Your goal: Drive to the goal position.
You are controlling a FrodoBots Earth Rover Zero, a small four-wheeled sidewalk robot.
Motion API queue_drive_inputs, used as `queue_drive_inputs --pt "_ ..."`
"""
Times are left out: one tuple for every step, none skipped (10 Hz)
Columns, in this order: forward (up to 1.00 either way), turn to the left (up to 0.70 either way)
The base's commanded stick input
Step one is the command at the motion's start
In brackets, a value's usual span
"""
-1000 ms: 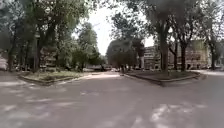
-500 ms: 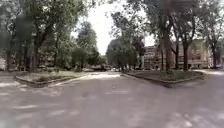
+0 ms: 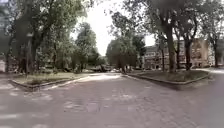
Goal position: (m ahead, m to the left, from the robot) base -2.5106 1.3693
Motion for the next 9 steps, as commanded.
queue_drive_inputs --pt "0.85 0.0" --pt "0.85 0.0" --pt "0.85 0.0" --pt "0.85 0.0" --pt "0.85 0.0" --pt "0.85 0.0" --pt "0.85 0.15" --pt "0.85 0.34" --pt "0.85 0.34"
